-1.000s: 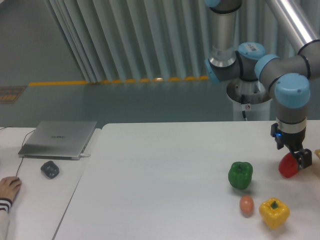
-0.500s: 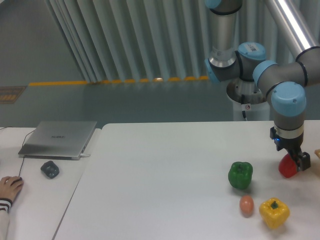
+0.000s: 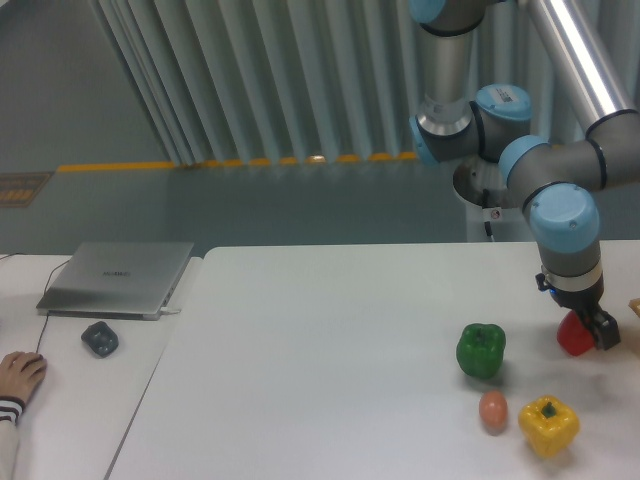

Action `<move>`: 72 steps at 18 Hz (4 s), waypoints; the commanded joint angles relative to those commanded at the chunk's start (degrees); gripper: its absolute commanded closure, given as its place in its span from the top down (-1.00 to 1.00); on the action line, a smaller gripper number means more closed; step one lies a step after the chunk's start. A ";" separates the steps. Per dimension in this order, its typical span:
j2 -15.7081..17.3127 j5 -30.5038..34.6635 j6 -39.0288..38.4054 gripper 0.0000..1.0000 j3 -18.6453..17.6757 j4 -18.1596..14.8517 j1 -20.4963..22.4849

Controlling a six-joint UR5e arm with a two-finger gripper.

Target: Place the red peppers in a basket

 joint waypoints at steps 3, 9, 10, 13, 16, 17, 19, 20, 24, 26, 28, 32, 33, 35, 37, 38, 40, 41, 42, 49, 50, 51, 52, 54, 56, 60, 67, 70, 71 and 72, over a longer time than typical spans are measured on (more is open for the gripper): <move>-0.61 0.26 0.00 1.00 -0.70 -0.09 -0.09; -0.62 0.44 -0.09 1.00 -2.02 -0.18 -0.09; -0.79 0.44 -0.09 1.00 -2.11 -0.09 -0.09; -0.97 1.84 -0.09 1.00 -2.20 -0.18 -0.18; -1.41 2.81 -0.09 1.00 -2.20 0.00 -0.27; -1.41 2.81 -0.09 0.99 -2.11 -0.09 -0.44; -1.41 2.81 -0.09 0.59 -2.02 0.00 -0.53; -1.32 2.90 -0.09 0.31 -1.59 -0.17 -0.53; -1.06 3.08 0.26 -0.43 -0.44 -1.05 -0.53; -0.71 2.99 0.70 -0.45 0.17 -1.32 -0.44; -0.44 2.90 0.70 -0.47 3.84 -5.33 -0.27; 0.35 2.29 0.70 -0.47 8.25 -8.53 0.00; 0.61 2.20 0.88 -0.47 8.96 -8.61 0.26; 0.96 1.76 2.80 -0.47 10.89 -9.22 1.22; 1.75 1.23 9.20 -0.47 11.95 -8.88 2.89; 1.93 1.32 11.92 -0.47 12.21 -8.53 3.77; 1.67 1.23 15.80 -0.47 12.66 -6.08 5.44; 1.50 1.23 17.56 -0.47 12.66 -5.11 6.23; 1.32 1.23 18.71 -0.46 12.57 -4.66 7.20; -1.67 1.32 19.25 -0.03 11.08 -1.06 11.68; -1.76 1.32 19.25 0.01 10.99 -0.97 11.95; -1.76 1.23 19.25 0.09 10.99 -0.97 12.39; -1.76 1.06 19.16 0.46 10.99 -0.71 12.56; -1.67 0.62 19.07 1.00 10.98 -0.70 12.65; -1.50 0.53 18.98 1.00 10.90 -0.79 13.09; -1.06 -1.74 18.02 1.00 10.98 -0.70 13.09; -0.62 -13.85 8.12 1.00 11.34 -0.27 12.57; -0.26 -17.58 4.14 1.00 11.42 2.62 10.21; -0.70 -17.58 2.74 1.00 11.42 3.68 8.89; -1.49 -17.58 0.90 1.00 11.51 4.73 7.40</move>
